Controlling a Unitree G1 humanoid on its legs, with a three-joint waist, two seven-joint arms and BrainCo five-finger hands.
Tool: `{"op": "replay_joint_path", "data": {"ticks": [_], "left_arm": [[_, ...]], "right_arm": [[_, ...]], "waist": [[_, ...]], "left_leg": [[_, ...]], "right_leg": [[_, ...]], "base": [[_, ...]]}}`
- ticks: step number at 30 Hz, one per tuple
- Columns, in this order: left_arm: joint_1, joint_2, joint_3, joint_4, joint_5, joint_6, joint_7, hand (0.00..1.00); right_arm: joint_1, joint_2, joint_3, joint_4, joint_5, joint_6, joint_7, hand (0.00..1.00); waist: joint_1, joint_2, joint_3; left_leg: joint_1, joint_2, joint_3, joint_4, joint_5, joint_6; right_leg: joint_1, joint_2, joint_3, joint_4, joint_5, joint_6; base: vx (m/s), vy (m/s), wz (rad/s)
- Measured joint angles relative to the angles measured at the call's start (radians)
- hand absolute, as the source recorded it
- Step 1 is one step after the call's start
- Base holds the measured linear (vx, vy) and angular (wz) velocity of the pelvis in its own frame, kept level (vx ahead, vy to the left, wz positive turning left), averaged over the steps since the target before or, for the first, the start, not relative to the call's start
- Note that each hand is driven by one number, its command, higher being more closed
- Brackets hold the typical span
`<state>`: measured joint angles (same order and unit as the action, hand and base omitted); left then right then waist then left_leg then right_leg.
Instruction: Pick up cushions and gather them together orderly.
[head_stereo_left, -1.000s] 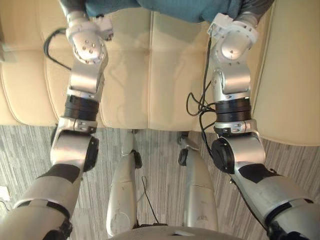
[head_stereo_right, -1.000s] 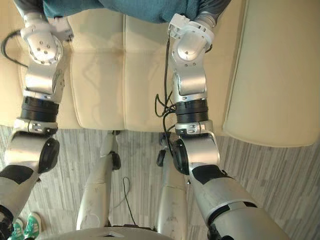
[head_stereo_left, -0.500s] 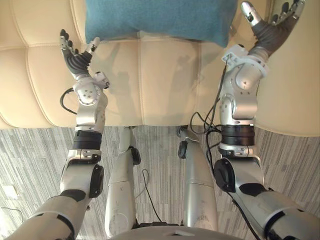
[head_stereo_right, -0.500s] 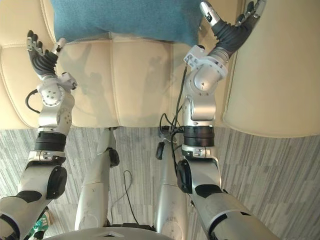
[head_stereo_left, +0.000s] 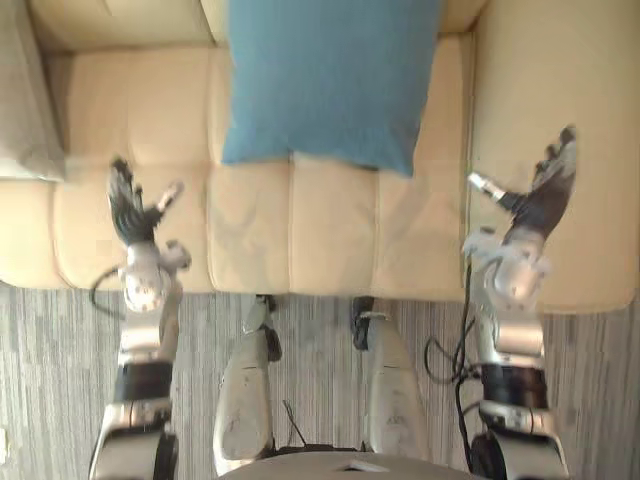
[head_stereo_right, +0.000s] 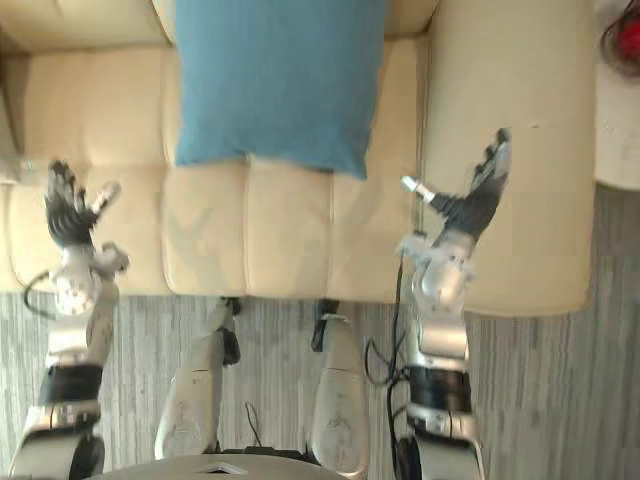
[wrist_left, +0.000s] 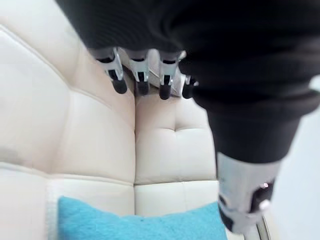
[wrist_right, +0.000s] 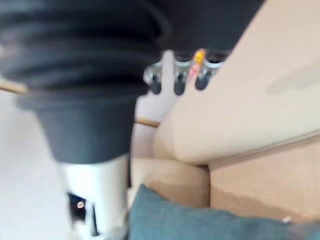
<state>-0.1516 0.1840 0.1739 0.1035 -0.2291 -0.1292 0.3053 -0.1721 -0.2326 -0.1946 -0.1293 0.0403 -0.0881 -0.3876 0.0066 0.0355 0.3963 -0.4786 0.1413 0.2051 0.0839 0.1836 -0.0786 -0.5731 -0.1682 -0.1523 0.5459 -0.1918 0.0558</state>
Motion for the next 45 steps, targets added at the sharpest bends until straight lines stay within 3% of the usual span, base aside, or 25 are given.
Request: {"op": "replay_joint_path", "data": {"ticks": [5, 7, 12, 17, 23, 24, 25, 26, 27, 29, 30, 31, 32, 33, 34, 35, 38, 39, 40, 41, 43, 44, 45], "left_arm": [[0.200, -0.059, -0.016, 0.195, 0.058, 0.019, -0.117, 0.00], [0.221, -0.085, -0.008, 0.338, 0.081, 0.036, -0.152, 0.00], [0.227, -0.117, 0.071, 0.635, 0.139, 0.064, -0.169, 0.00], [0.249, -0.118, 0.109, 0.803, 0.195, 0.080, -0.183, 0.00], [0.244, -0.128, 0.109, 0.852, 0.215, 0.083, -0.179, 0.00], [0.222, -0.129, 0.109, 0.848, 0.215, 0.082, -0.176, 0.00], [0.221, -0.137, 0.109, 0.840, 0.215, 0.082, -0.171, 0.00], [0.222, -0.151, 0.119, 0.824, 0.214, 0.081, -0.163, 0.00], [0.225, -0.153, 0.125, 0.813, 0.213, 0.081, -0.155, 0.00], [0.230, -0.152, 0.125, 0.806, 0.213, 0.081, -0.152, 0.00], [0.248, -0.151, 0.129, 0.795, 0.213, 0.081, -0.145, 0.00], [0.252, -0.149, 0.134, 0.782, 0.213, 0.082, -0.141, 0.00], [0.253, -0.154, 0.141, 0.781, 0.213, 0.085, -0.136, 0.00], [0.253, -0.183, 0.143, 0.778, 0.206, 0.087, -0.131, 0.00], [0.248, -0.195, 0.140, 0.768, 0.192, 0.083, -0.125, 0.00], [0.237, -0.194, 0.134, 0.776, 0.192, 0.081, -0.122, 0.00], [0.205, -0.209, 0.056, 0.811, 0.193, 0.084, -0.117, 0.00], [0.214, -0.215, 0.035, 0.809, 0.196, 0.083, -0.118, 0.00], [0.214, -0.213, 0.026, 0.809, 0.196, 0.083, -0.118, 0.00], [0.206, -0.204, 0.018, 0.808, 0.196, 0.082, -0.118, 0.00], [0.207, -0.203, 0.018, 0.813, 0.203, 0.085, -0.122, 0.00], [0.207, -0.203, 0.017, 0.813, 0.214, 0.086, -0.125, 0.00], [0.208, -0.201, 0.020, 0.815, 0.222, 0.086, -0.134, 0.00]], "right_arm": [[0.191, 0.108, 0.035, 0.215, -0.047, 0.008, 0.131, 0.00], [0.238, 0.138, 0.033, 0.367, -0.047, 0.011, 0.178, 0.00], [0.252, 0.158, -0.004, 0.721, -0.047, 0.031, 0.239, 0.00], [0.247, 0.171, -0.106, 0.971, -0.072, 0.053, 0.254, 0.00], [0.243, 0.207, -0.122, 1.050, -0.077, 0.073, 0.254, 0.00], [0.242, 0.218, -0.115, 1.049, -0.077, 0.073, 0.254, 0.00], [0.241, 0.220, -0.103, 1.050, -0.077, 0.073, 0.253, 0.00], [0.225, 0.229, -0.099, 1.048, -0.076, 0.074, 0.253, 0.00], [0.236, 0.227, -0.091, 1.044, -0.075, 0.073, 0.252, 0.00], [0.240, 0.223, -0.083, 1.049, -0.074, 0.072, 0.246, 0.00], [0.245, 0.228, -0.078, 1.053, -0.074, 0.071, 0.246, 0.00], [0.236, 0.232, -0.062, 1.056, -0.075, 0.071, 0.246, 0.00], [0.220, 0.231, -0.060, 1.059, -0.077, 0.073, 0.246, 0.00], [0.207, 0.224, -0.058, 1.057, -0.078, 0.073, 0.242, 0.00], [0.184, 0.216, -0.056, 1.051, -0.078, 0.072, 0.233, 0.00], [0.164, 0.220, -0.054, 1.052, -0.078, 0.072, 0.231, 0.00], [0.122, 0.205, -0.035, 1.047, -0.078, 0.073, 0.229, 0.00], [0.137, 0.205, -0.032, 1.048, -0.078, 0.076, 0.228, 0.00], [0.143, 0.205, -0.032, 1.048, -0.078, 0.077, 0.226, 0.00], [0.148, 0.207, -0.035, 1.048, -0.078, 0.081, 0.223, 0.00], [0.153, 0.201, -0.043, 1.048, -0.078, 0.084, 0.214, 0.00], [0.165, 0.196, -0.044, 1.048, -0.078, 0.084, 0.203, 0.00], [0.176, 0.196, -0.046, 1.048, -0.078, 0.085, 0.203, 0.00]], "waist": [[0.013, -0.043, -0.132], [0.015, -0.050, -0.197], [0.016, -0.051, -0.291], [0.019, -0.058, -0.324], [0.020, -0.077, -0.316], [0.021, -0.087, -0.301], [0.030, -0.076, -0.302], [0.038, -0.054, -0.284], [0.030, -0.059, -0.283], [0.033, -0.074, -0.284], [0.041, -0.090, -0.294], [0.049, -0.109, -0.304], [0.059, -0.115, -0.311], [0.086, -0.074, -0.314], [0.106, -0.064, -0.305], [0.105, -0.074, -0.297], [0.092, 0.004, -0.258], [0.086, 0.014, -0.264], [0.080, 0.014, -0.265], [0.079, -0.009, -0.262], [0.071, -0.011, -0.260], [0.065, -0.013, -0.260], [0.068, -0.017, -0.257]], "left_leg": [[0.147, 0.019, 0.016, 0.037, -0.072, -0.015], [0.195, 0.020, 0.018, 0.034, -0.093, -0.017], [0.323, 0.009, 0.032, -0.036, -0.101, -0.018], [0.433, -0.016, 0.069, -0.139, -0.074, -0.015], [0.461, -0.026, 0.131, -0.159, -0.074, -0.013], [0.432, -0.023, 0.126, -0.105, -0.106, 0.007], [0.403, 0.008, 0.117, -0.072, -0.121, 0.027], [0.385, 0.036, 0.130, -0.047, -0.121, 0.034], [0.373, 0.043, 0.113, -0.017, -0.126, 0.034], [0.370, 0.044, 0.088, 0.011, -0.125, 0.040], [0.340, 0.043, 0.083, 0.037, -0.120, 0.040], [0.315, 0.033, 0.085, 0.064, -0.117, 0.034], [0.292, 0.041, 0.081, 0.074, -0.110, 0.030], [0.259, 0.068, 0.071, 0.060, -0.097, 0.026], [0.239, 0.076, 0.084, 0.045, -0.056, 0.026], [0.221, 0.066, 0.101, 0.041, -0.040, 0.028], [0.213, 0.088, 0.097, 0.002, -0.005, 0.012], [0.225, 0.086, 0.097, -0.024, -0.015, -0.003], [0.227, 0.085, 0.097, -0.031, -0.038, -0.031], [0.216, 0.077, 0.095, -0.006, -0.063, -0.034], [0.219, 0.053, 0.065, 0.123, -0.082, -0.005], [0.237, 0.034, 0.038, 0.189, -0.189, 0.011], [0.238, 0.028, 0.027, 0.243, -0.238, 0.007]], "right_leg": [[0.198, 0.024, 0.000, -0.102, 0.004, 0.010], [0.271, 0.031, -0.001, -0.163, 0.017, 0.021], [0.422, 0.038, 0.001, -0.313, 0.067, 0.040], [0.512, 0.038, 0.030, -0.420, 0.118, 0.055], [0.507, 0.037, 0.081, -0.450, 0.181, 0.045], [0.480, 0.034, 0.055, -0.408, 0.202, 0.019], [0.462, 0.046, 0.051, -0.396, 0.222, -0.006], [0.414, 0.043, 0.009, -0.252, 0.176, -0.039], [0.356, 0.016, -0.034, 0.046, 0.087, -0.048], [0.350, -0.014, -0.048, 0.278, 0.041, -0.028], [0.370, -0.032, -0.050, 0.342, 0.054, -0.017], [0.387, -0.037, -0.050, 0.280, 0.094, 0.006], [0.403, -0.018, -0.057, 0.228, 0.059, 0.047], [0.444, 0.029, -0.079, 0.071, 0.013, 0.050], [0.477, 0.052, -0.087, -0.033, -0.044, 0.034], [0.484, 0.047, -0.086, -0.092, -0.089, 0.025], [0.485, 0.087, -0.099, -0.163, -0.081, 0.014], [0.487, 0.087, -0.106, -0.164, -0.076, 0.010], [0.487, 0.083, -0.109, -0.170, -0.068, 0.004], [0.476, 0.064, -0.107, -0.189, -0.053, -0.017], [0.463, 0.045, -0.096, -0.203, -0.029, -0.011], [0.455, 0.037, -0.080, -0.206, -0.011, 0.004], [0.448, 0.032, -0.058, -0.207, 0.000, 0.017]], "base": [[0.15, -0.015, -0.15], [0.15, 0.040, -0.09], [0.10, 0.055, -0.09], [0.04, 0.061, -0.18], [-0.04, 0.058, -0.33], [-0.12, 0.047, -0.33], [-0.16, 0.032, -0.44], [-0.17, -0.007, -0.15], [-0.14, -0.026, 0.17], [-0.12, -0.071, 0.42], [-0.16, -0.113, 0.24], [-0.18, -0.135, 0.11], [-0.14, -0.104, -0.19], [-0.18, -0.116, -0.45], [-0.19, -0.108, -0.51], [-0.24, -0.166, -0.34], [-0.29, -0.090, -0.05], [-0.29, -0.036, 0.07], [-0.20, -0.002, 0.07], [-0.11, 0.042, -0.14], [-0.12, 0.072, -0.23], [-0.06, 0.107, -0.30], [-0.06, 0.119, -0.40]]}}
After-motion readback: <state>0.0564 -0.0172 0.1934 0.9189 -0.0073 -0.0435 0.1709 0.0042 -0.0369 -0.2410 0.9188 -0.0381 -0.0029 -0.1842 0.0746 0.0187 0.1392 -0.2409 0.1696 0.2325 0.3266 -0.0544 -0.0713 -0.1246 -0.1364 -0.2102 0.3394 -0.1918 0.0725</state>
